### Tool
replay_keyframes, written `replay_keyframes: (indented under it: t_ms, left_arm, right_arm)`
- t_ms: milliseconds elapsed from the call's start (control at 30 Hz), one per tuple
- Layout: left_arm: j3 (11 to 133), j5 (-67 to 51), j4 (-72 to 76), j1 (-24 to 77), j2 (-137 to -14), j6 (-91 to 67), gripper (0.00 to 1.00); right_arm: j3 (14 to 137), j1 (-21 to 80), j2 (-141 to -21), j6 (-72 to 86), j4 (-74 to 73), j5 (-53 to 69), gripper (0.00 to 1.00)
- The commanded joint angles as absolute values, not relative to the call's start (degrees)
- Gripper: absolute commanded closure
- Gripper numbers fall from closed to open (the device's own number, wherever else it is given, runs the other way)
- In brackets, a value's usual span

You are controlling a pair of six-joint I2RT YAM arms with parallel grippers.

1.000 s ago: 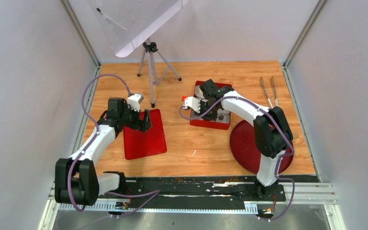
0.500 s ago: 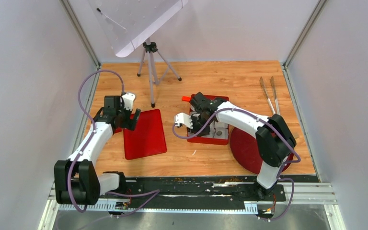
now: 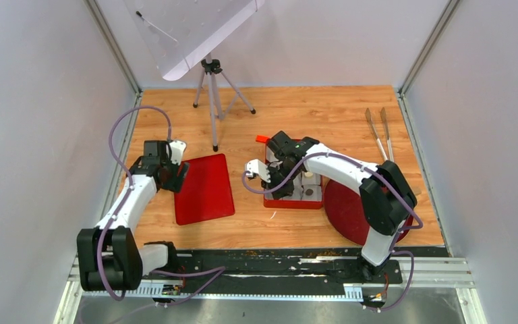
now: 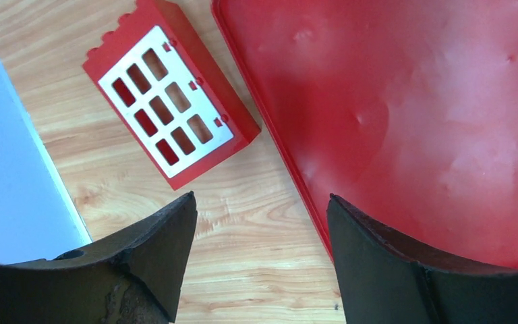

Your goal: Pack the chocolate

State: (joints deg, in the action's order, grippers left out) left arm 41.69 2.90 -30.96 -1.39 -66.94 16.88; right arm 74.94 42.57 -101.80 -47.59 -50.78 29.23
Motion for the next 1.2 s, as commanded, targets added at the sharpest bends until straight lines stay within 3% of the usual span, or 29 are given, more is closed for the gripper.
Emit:
replay_keyframes:
  t_ms: [0, 167, 533, 833, 1033, 1167]
  left_arm:
    - [43.48, 1.46, -31.4, -2.02, -71.64, 17.29, 0.26]
    - [46.48, 0.37, -33.31, -2.02, -78.04, 16.47, 0.41]
    - [47.4, 0.4, -33.13, -2.02, -83.68, 16.02, 0.57]
    - [48.15, 0.35, -32.51, -1.98, -87.68, 15.05, 0.77]
    - [50.33, -2.82, -34.88, -2.02, -86.37, 14.13, 1.0]
    - [52.77, -4.82, -37.53, -2.03, -82.3, 13.89, 1.0]
  right_arm:
    - [75.39, 44.91, -101.68, -47.44, -52.32, 33.68, 0.99]
    - [73.75, 48.74, -101.68, -46.72, -51.94, 34.03, 0.98]
    - [79.76, 52.11, -105.36, -48.21, -53.61, 28.82, 0.98]
    - [80.57, 44.96, -93.72, -52.73, -61.11, 24.56, 0.97]
    - [80.33, 39.63, -87.4, -50.96, -60.35, 20.92, 0.96]
    - [79.4, 37.23, -85.43, -50.64, -59.0, 19.09, 0.95]
